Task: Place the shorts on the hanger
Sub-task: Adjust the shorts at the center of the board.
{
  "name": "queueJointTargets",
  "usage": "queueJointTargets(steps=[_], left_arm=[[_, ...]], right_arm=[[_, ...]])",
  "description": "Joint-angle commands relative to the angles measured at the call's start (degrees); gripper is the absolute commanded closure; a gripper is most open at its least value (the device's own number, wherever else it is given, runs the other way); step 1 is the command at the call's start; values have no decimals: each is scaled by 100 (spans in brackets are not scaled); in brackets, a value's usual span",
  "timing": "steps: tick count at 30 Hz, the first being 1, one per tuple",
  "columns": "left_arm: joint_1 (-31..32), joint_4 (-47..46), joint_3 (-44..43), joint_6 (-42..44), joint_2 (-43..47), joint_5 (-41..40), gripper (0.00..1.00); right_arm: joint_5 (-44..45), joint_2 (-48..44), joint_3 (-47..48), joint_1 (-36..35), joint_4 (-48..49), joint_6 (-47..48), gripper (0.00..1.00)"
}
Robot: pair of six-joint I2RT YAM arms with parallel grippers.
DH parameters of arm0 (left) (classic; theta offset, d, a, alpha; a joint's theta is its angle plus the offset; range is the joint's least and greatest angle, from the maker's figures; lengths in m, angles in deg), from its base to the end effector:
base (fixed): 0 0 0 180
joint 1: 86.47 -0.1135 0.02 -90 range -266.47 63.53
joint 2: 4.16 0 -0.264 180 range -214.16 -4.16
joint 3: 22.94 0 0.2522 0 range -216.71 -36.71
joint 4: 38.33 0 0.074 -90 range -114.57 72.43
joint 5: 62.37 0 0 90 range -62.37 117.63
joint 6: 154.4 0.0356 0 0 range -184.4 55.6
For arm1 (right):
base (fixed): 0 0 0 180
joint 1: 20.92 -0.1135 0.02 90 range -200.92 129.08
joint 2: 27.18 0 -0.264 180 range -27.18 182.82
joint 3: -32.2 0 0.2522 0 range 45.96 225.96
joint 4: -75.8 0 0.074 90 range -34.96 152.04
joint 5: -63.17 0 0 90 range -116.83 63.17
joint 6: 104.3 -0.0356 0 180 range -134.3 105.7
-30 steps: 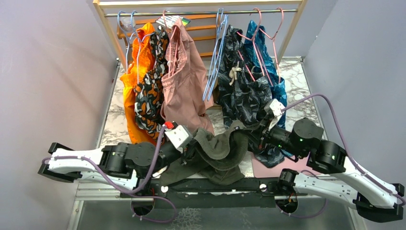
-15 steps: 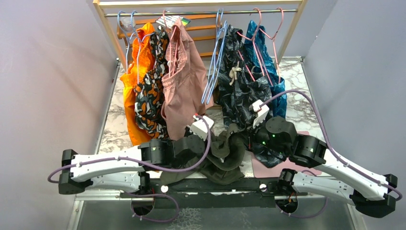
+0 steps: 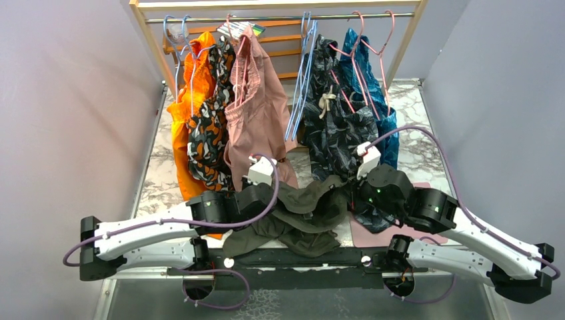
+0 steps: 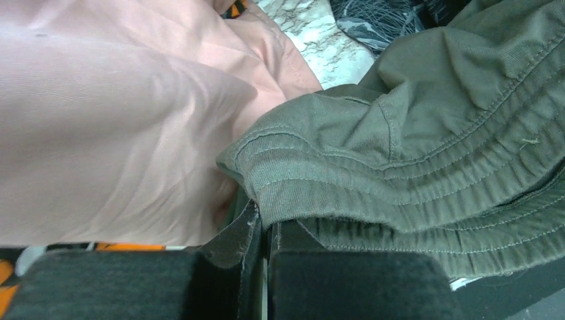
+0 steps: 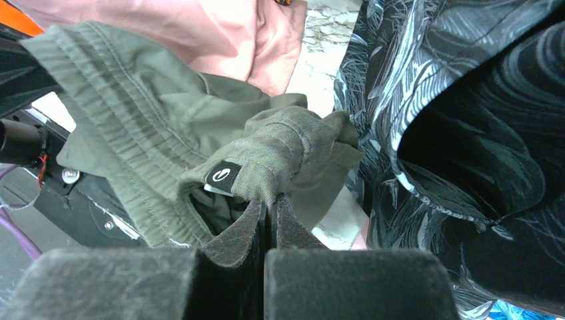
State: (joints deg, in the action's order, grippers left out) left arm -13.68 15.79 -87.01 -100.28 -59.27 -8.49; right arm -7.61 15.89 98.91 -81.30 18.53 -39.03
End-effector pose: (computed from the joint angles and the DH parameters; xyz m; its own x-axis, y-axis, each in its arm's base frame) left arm 0.0764 -0.1758 0.2965 -0.5501 0.1760 -0.8163 0.4026 0.9123 -0.0746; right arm 0.0832 0.1227 0.3353 -0.5354 -0.1424 -0.8325 -0.5080 0.8417 0.1827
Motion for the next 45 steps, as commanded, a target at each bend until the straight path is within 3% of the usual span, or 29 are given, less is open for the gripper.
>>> queueJointTargets(steps=[1, 11, 24, 29, 37, 41, 45], left_arm=[[-27, 680, -480, -235, 349, -450, 100], [-185, 1368, -1047, 200, 220, -1244, 100], [-826, 709, -727, 935, -290, -448, 100], [-970, 563, -788, 1191, -352, -272, 100], [-1116, 519, -1017, 1460, -528, -201, 100], [-1181, 491, -1083, 1574, -604, -162, 100], [-1285, 486, -1155, 1725, -645, -128, 100]], right_arm=[[60, 138, 203, -26, -157, -123, 99], [-395, 135, -597, -26, 397, -827, 94], [-551, 41, -772, -22, 211, -988, 73], [-888, 100, -599, -26, 221, -450, 59], [-1926, 845, -283, -24, 449, 465, 46], [-2031, 1165, -130, -19, 526, 632, 34], [-1805, 1645, 475, -26, 203, 960, 32]])
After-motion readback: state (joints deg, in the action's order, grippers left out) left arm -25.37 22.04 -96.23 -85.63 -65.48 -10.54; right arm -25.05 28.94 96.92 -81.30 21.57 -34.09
